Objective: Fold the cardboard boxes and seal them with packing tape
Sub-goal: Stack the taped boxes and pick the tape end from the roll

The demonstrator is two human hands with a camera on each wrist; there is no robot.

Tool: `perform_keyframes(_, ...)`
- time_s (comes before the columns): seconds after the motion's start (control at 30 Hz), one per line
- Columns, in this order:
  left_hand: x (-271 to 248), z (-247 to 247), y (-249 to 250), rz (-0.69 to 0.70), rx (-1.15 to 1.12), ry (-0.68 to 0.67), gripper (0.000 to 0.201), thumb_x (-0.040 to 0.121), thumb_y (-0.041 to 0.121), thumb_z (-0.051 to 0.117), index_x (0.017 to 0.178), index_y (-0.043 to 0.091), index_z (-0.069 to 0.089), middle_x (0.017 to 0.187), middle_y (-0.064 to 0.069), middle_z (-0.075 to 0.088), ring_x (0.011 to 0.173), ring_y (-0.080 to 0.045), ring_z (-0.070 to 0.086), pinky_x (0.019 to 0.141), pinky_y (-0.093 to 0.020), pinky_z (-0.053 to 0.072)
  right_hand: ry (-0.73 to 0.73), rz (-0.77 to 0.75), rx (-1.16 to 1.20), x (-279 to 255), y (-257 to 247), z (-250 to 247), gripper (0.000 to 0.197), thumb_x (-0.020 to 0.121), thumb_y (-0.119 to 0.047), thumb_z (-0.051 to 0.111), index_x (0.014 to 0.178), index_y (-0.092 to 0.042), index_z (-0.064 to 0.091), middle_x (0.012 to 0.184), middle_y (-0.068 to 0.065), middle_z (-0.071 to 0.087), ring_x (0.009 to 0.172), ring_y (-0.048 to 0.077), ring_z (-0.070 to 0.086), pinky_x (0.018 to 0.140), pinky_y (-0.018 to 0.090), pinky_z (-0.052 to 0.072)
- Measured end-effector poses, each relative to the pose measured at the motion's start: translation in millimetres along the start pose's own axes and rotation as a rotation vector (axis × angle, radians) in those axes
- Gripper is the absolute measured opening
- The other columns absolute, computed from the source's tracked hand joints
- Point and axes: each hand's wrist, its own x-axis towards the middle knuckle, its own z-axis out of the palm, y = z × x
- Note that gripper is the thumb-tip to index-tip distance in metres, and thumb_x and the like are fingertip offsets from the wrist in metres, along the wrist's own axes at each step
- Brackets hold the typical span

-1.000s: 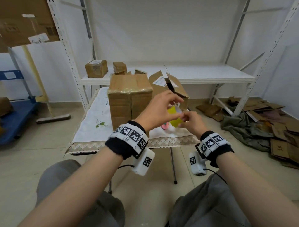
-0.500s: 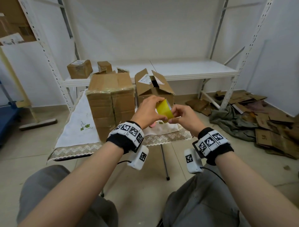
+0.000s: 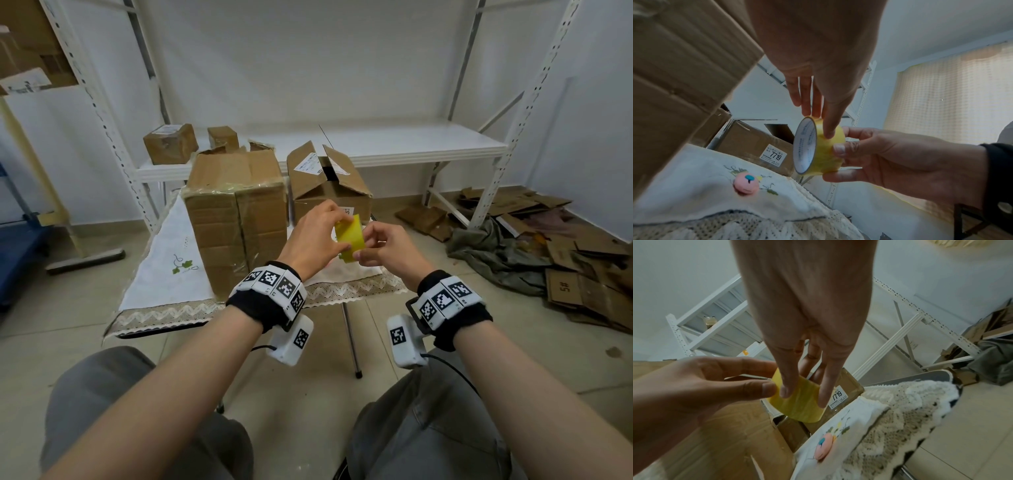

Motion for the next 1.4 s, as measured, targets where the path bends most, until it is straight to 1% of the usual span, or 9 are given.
perform_keyframes(0.17,-1,1,0,0.033,-0.003,0.027,0.035,0.082,0.019,0.080,0.115,0.018,0.071,0.111,0.004,0.060,0.103,-0.013,0.058,0.089,-0.030,0.049,-0.003,0.028,0.080,1,-1,1,0.024,0.080,0.010,0.075,0.080,-0.009,0.061,0.061,-0.005,0.059,0.071,0.018,0.068,0.083,0.052,0.061)
perform_keyframes(0.3,-4,3,-3,0.074,-0.025,0.010,0.029,0.088,0.026,0.074,0.116,0.019,0.072,0.115,0.005,0.062,0.105,-0.011,0.059,0.092,-0.032,0.050,-0.010,0.076,0.203,0,-4,-1,0.022,0.089,-0.001,0.071,0.107,0.009,0.063,0.091,0.018,0.069,0.085,0.026,0.073,0.078,0.045,0.063)
perform_keyframes(0.43,-9,0,-6,0.163,0.014,-0.112,0.058,0.078,0.045,0.081,0.129,0.023,0.065,0.130,0.006,0.057,0.120,-0.010,0.052,0.100,-0.029,0.044,-0.042,0.185,0.353,1,-8,-3,0.028,0.101,-0.011,0.058,0.119,0.009,0.061,0.103,0.017,0.067,0.083,0.022,0.069,0.068,0.033,0.062)
perform_keyframes(0.5,-12,-2,-6,0.212,0.094,-0.118,0.065,0.074,0.042,0.084,0.133,0.023,0.063,0.132,0.002,0.056,0.121,-0.014,0.049,0.099,-0.031,0.043,-0.067,0.239,0.427,3,-10,-5,0.032,0.102,-0.011,0.056,0.126,0.010,0.059,0.107,0.017,0.066,0.086,0.023,0.069,0.070,0.033,0.062)
perform_keyframes(0.7,-17,5,-9,0.319,0.207,0.023,0.042,0.077,0.022,0.084,0.117,0.018,0.073,0.112,-0.001,0.063,0.102,-0.019,0.056,0.083,-0.038,0.050,-0.114,0.351,0.598,5,-12,-5,0.021,0.102,-0.006,0.053,0.118,0.005,0.062,0.098,0.015,0.071,0.083,0.024,0.075,0.075,0.038,0.063)
perform_keyframes(0.93,-20,11,-11,0.412,0.216,0.124,0.026,0.076,0.016,0.084,0.101,0.013,0.078,0.094,-0.003,0.063,0.089,-0.012,0.046,0.069,-0.028,0.036,-0.100,0.411,0.694,4,-13,-5,0.016,0.102,-0.005,0.052,0.113,0.003,0.061,0.106,0.018,0.072,0.092,0.029,0.074,0.078,0.041,0.063)
perform_keyframes(1.1,-20,12,-10,0.365,0.176,0.119,0.017,0.077,0.012,0.082,0.093,0.011,0.076,0.089,-0.002,0.063,0.087,-0.012,0.045,0.066,-0.032,0.042,-0.116,0.408,0.698,3,-13,-4,0.020,0.102,-0.004,0.052,0.119,0.004,0.060,0.122,0.022,0.067,0.094,0.030,0.074,0.078,0.040,0.063)
perform_keyframes(1.27,-21,12,-7,0.234,0.111,0.078,0.029,0.085,0.020,0.077,0.113,0.014,0.073,0.105,0.000,0.061,0.098,-0.015,0.054,0.078,-0.029,0.048,-0.138,0.405,0.726,1,-13,-4,0.017,0.101,-0.002,0.052,0.113,0.005,0.061,0.125,0.025,0.066,0.102,0.032,0.072,0.082,0.041,0.062)
perform_keyframes(1.4,-22,14,-2,0.130,0.091,0.097,0.029,0.083,0.036,0.078,0.103,0.015,0.075,0.100,0.003,0.059,0.092,-0.015,0.055,0.075,-0.032,0.050,-0.194,0.409,0.735,0,-12,0,0.016,0.100,0.002,0.048,0.112,0.003,0.059,0.110,0.019,0.067,0.090,0.026,0.072,0.079,0.037,0.063)
